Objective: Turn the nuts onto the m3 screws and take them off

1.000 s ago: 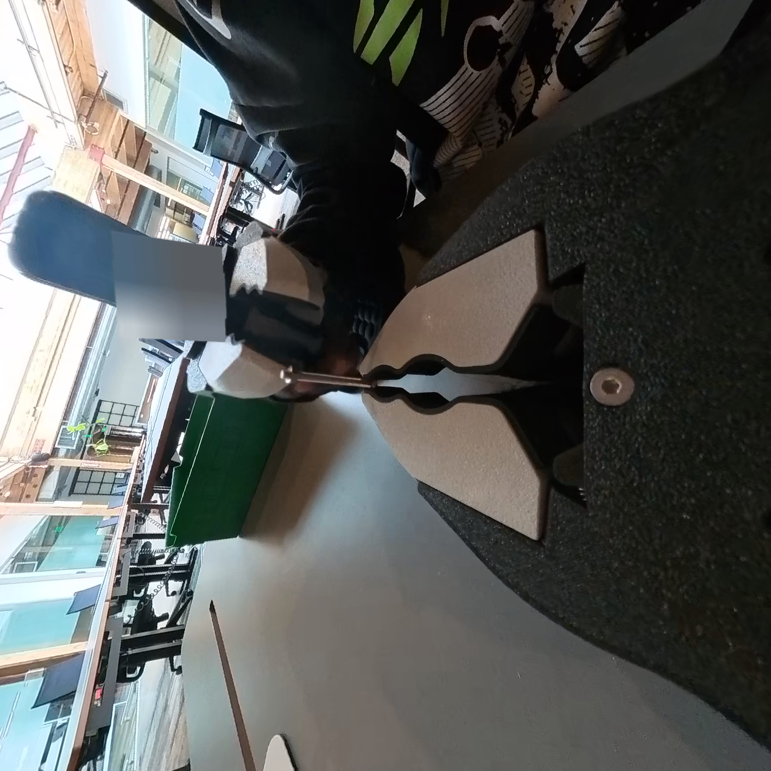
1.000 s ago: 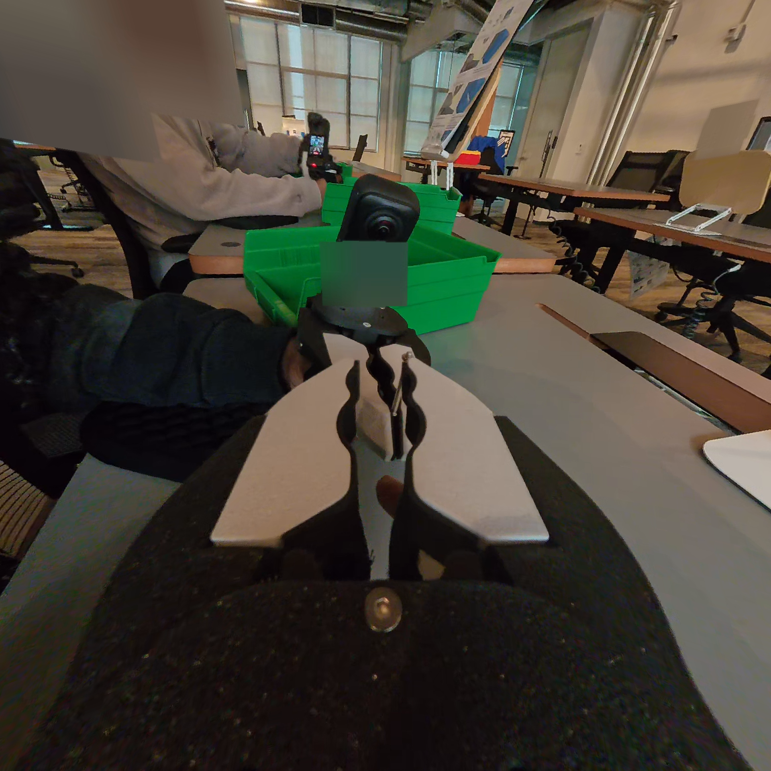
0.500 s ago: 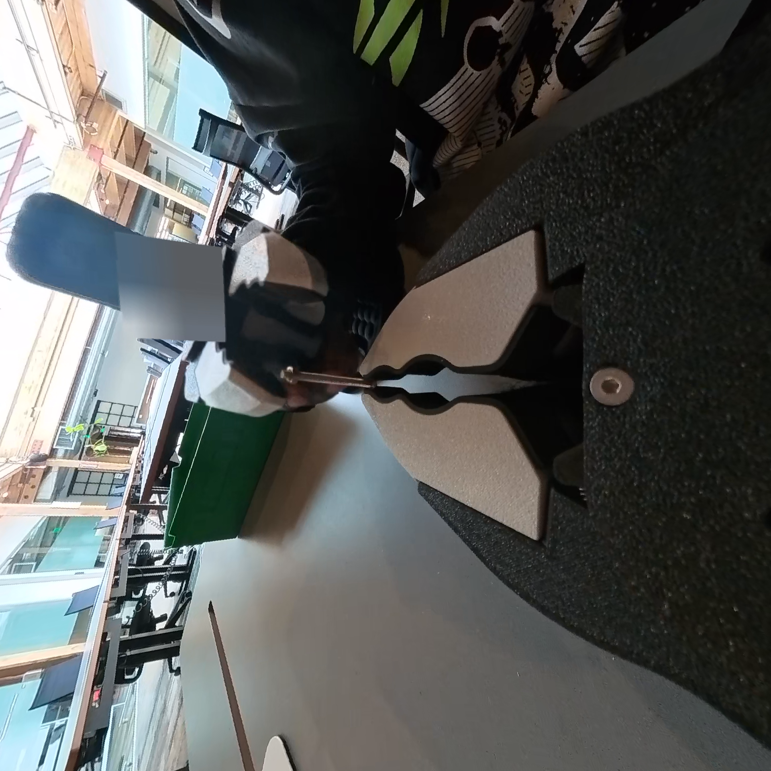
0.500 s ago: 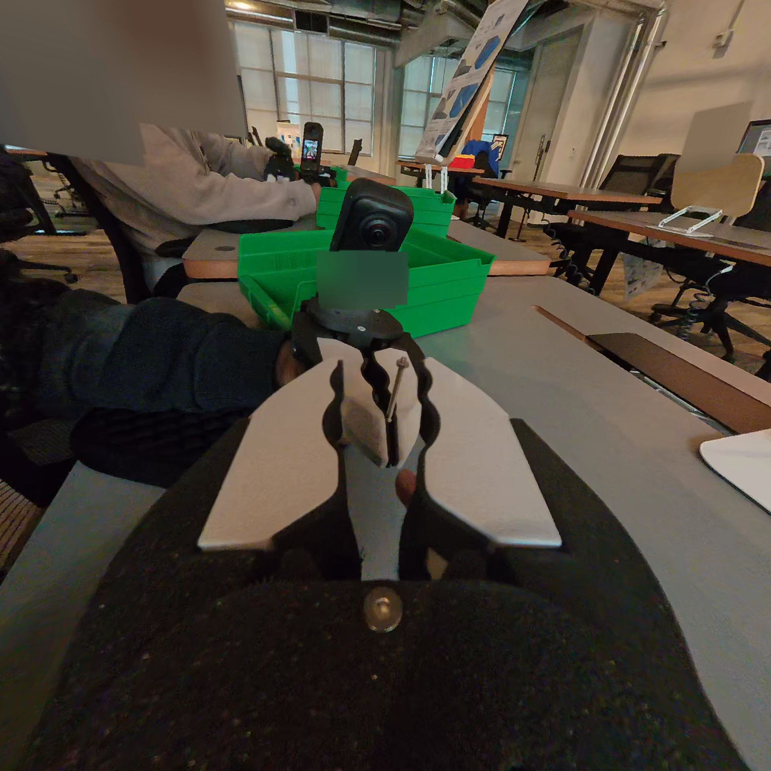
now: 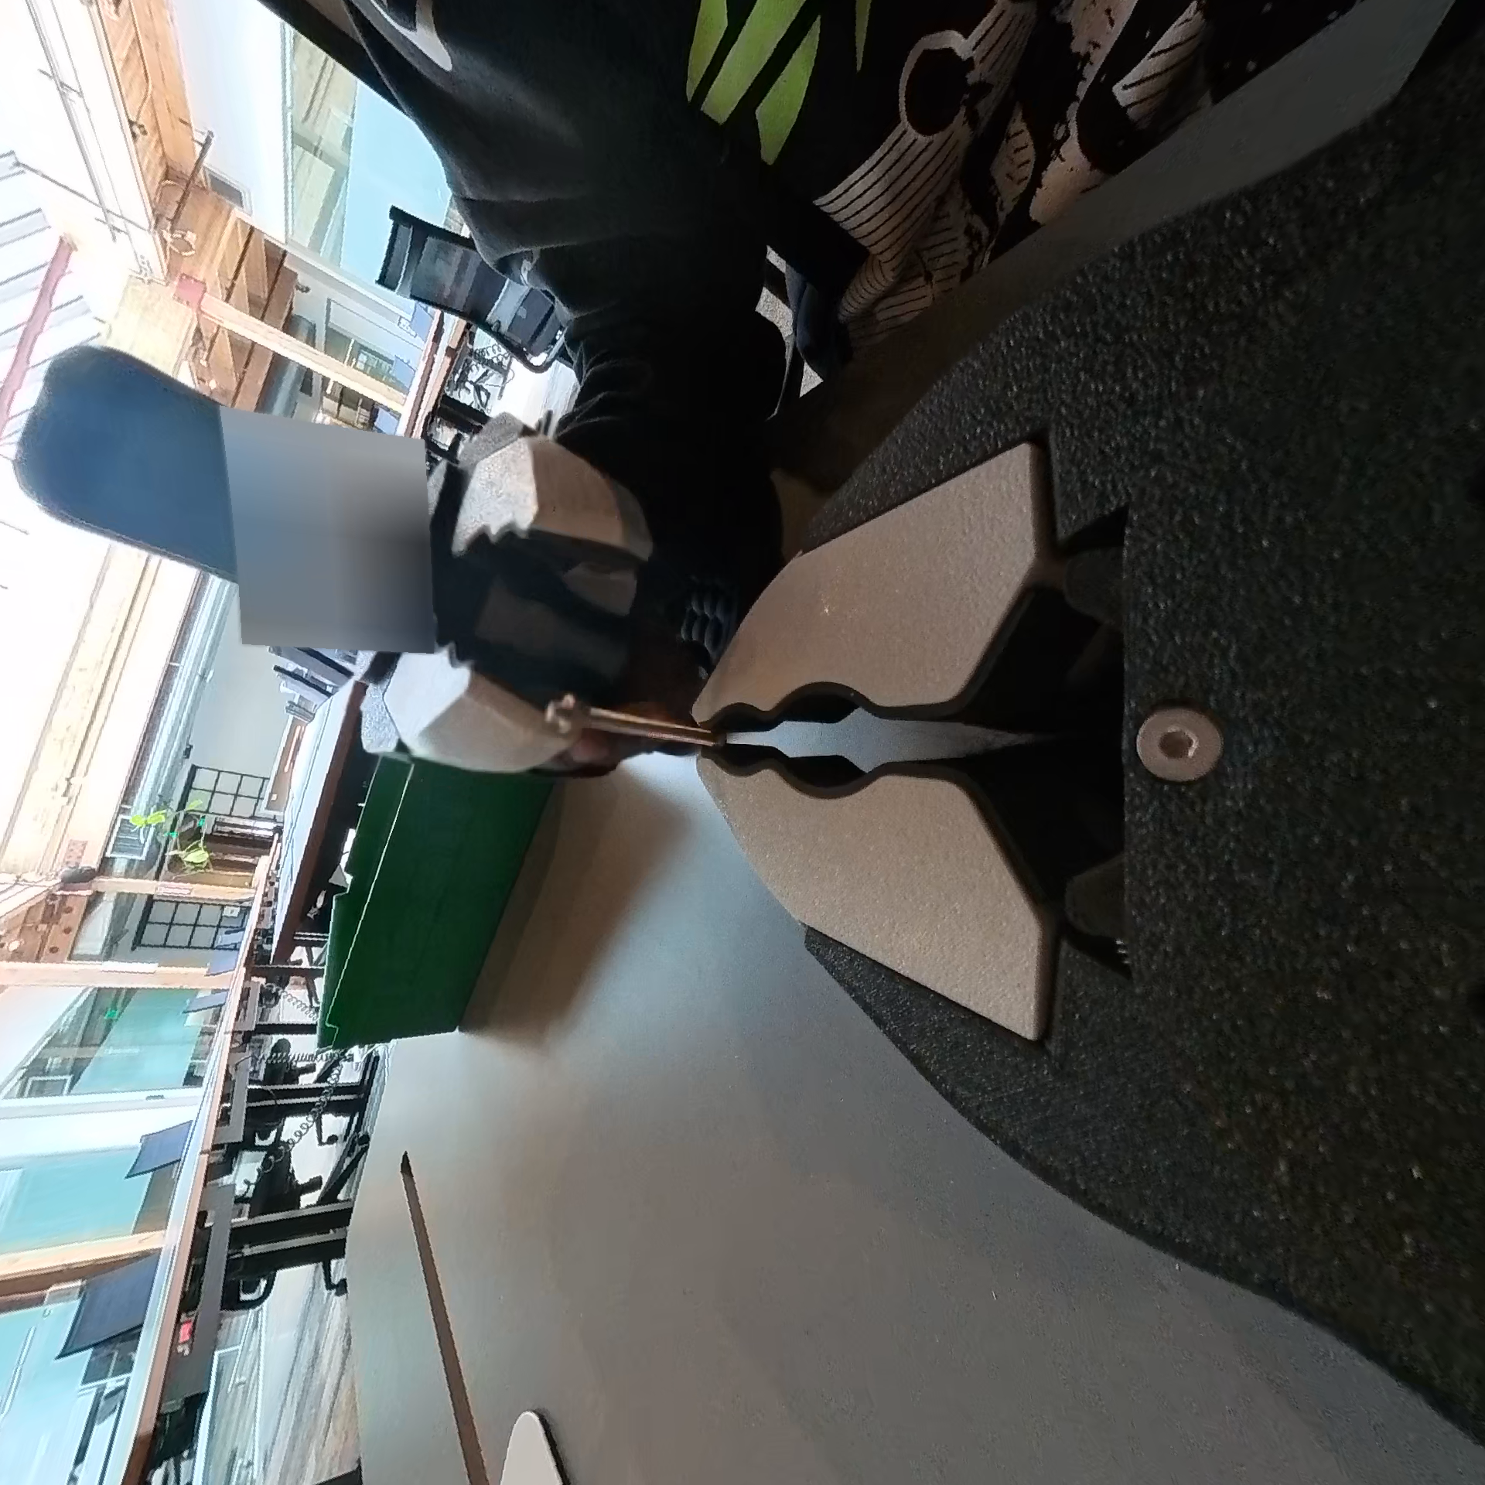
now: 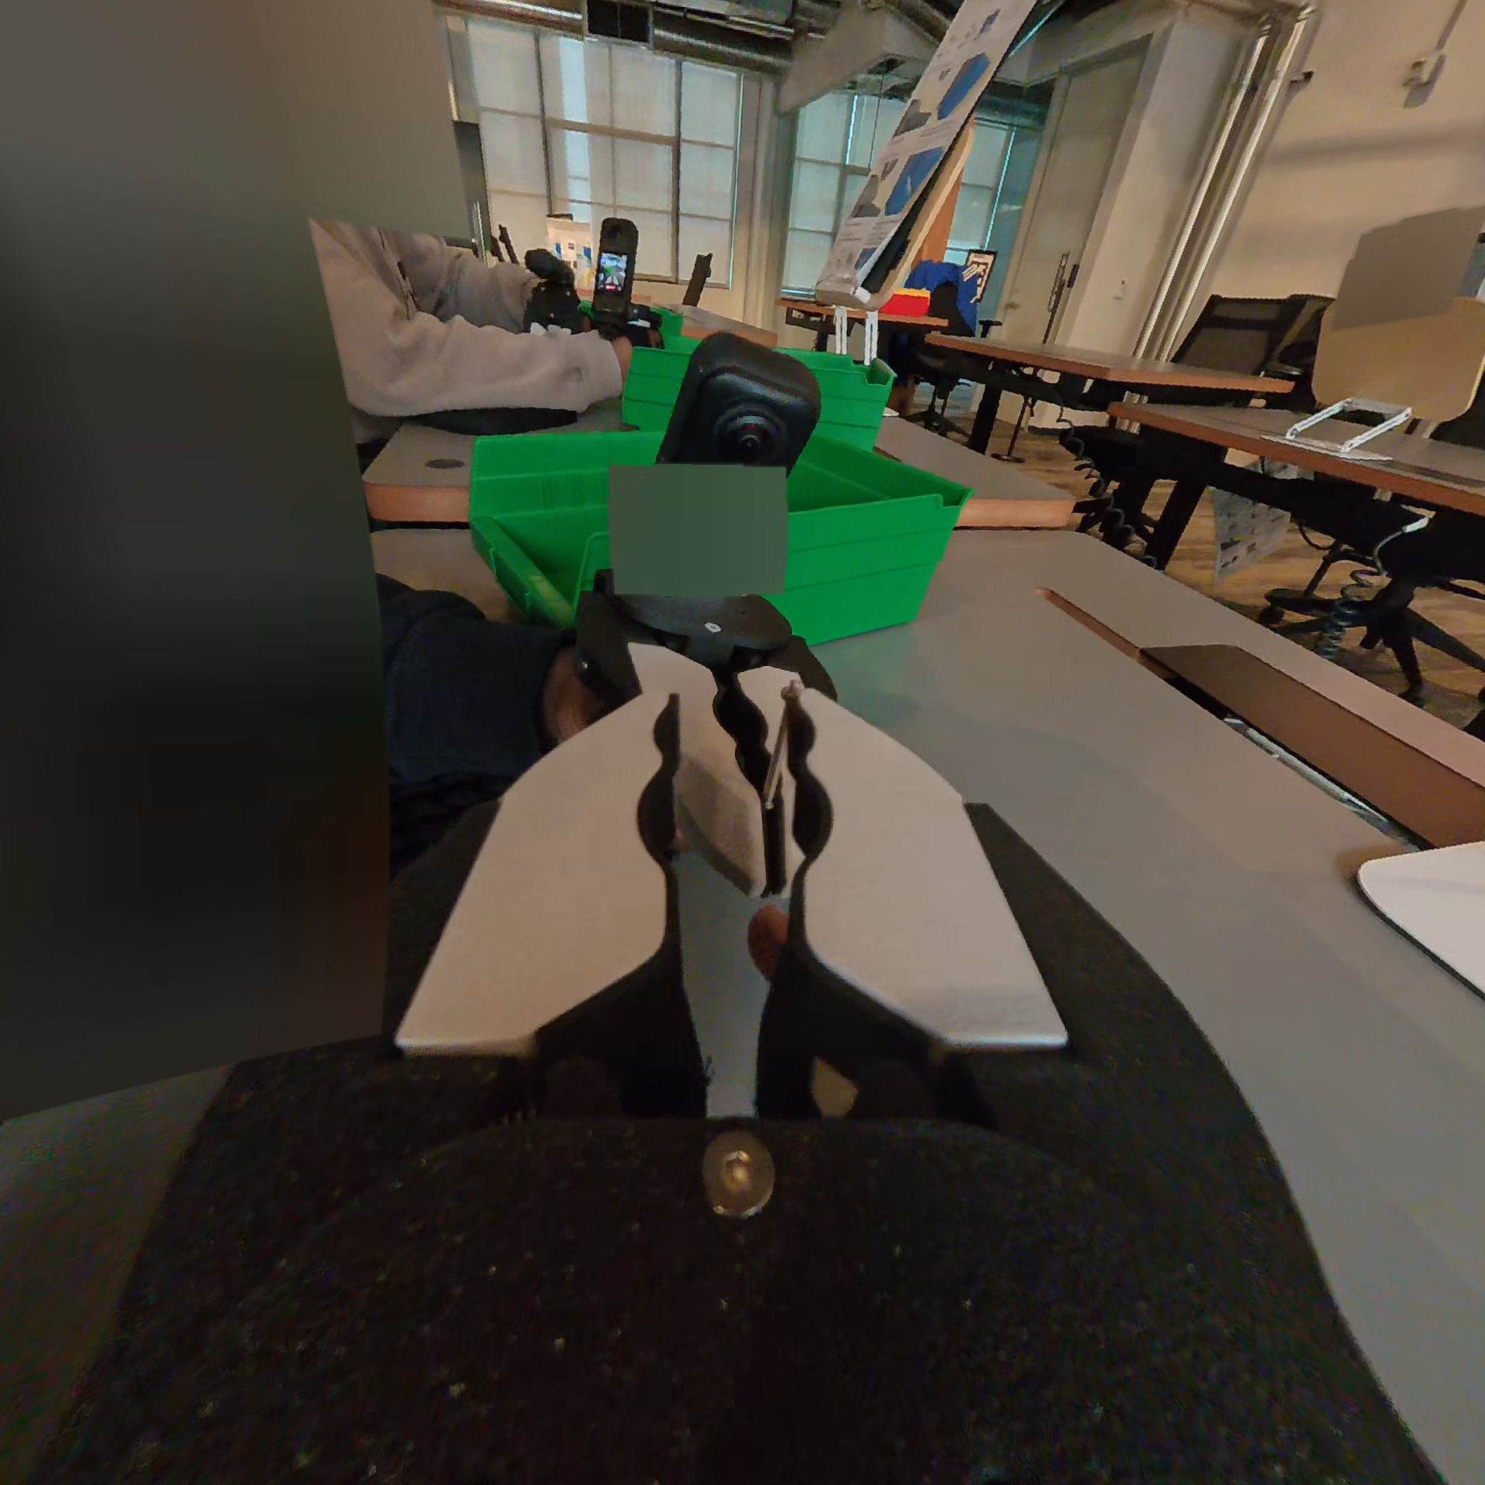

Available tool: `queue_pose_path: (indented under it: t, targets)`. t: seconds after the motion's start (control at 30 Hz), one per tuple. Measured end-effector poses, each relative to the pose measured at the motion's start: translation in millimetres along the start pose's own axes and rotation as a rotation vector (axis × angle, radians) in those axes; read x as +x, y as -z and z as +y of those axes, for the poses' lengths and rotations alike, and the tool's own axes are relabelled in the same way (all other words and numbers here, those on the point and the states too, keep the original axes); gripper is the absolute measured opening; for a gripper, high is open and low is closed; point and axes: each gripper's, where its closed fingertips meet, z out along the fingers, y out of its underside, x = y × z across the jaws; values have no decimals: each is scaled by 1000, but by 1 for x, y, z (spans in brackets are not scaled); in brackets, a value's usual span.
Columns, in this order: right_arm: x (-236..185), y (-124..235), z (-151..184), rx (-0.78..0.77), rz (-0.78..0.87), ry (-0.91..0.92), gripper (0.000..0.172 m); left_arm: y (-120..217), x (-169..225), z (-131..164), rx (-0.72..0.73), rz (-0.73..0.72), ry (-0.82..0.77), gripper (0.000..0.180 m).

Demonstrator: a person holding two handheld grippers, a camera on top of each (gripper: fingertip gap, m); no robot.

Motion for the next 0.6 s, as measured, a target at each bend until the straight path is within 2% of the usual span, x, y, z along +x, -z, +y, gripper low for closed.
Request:
queue_pose_path:
  t: [0.1,0.2,0.27,0.37,0.43,0.6]
  targets:
    - [3,4,-2,20,11,-17,19,0,0,0,0,0,1,2]
    - [4,0,0,11,14,-12,31,0,0,0,-3,1,0,2]
    - [2,-3,1,1,4,-4,33,0,0,0,-1,1,1,2]
    - [2,1,0,5,5,-6,21,0,0,0,-1,0,2,2]
    - [4,4,-2,21,12,-16,19,0,0,0,0,0,4,2]
    - [3,-2,1,1,8,-5,34,0,-1,0,-1,-1,4,2]
